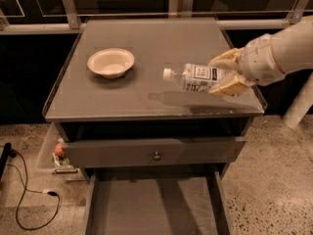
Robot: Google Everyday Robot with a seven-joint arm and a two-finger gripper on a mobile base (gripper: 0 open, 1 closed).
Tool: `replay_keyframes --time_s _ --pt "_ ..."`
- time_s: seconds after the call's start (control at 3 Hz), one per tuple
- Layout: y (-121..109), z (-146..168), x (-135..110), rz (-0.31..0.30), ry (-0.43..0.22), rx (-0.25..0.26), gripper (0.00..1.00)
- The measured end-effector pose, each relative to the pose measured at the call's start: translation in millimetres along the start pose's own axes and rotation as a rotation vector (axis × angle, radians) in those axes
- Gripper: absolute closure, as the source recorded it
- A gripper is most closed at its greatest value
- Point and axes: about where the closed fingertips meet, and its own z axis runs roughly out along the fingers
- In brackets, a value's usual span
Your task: Place blue plastic bottle into middle drawer
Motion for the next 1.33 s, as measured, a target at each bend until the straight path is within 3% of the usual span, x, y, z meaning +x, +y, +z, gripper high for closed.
replay_keyframes --time_s 0.33,0.67,1.0,1.33 --pt "51.7 -29.6 1.8 -0.005 0.001 0.036 1.00" --pt "112.0 -40.7 26.9 0.031 0.028 0.055 1.00" --pt "161.5 -25.8 64.0 0.090 0.070 0.037 1.00" --pt "161.6 -25.8 64.0 0.090 0.070 0.037 1.00"
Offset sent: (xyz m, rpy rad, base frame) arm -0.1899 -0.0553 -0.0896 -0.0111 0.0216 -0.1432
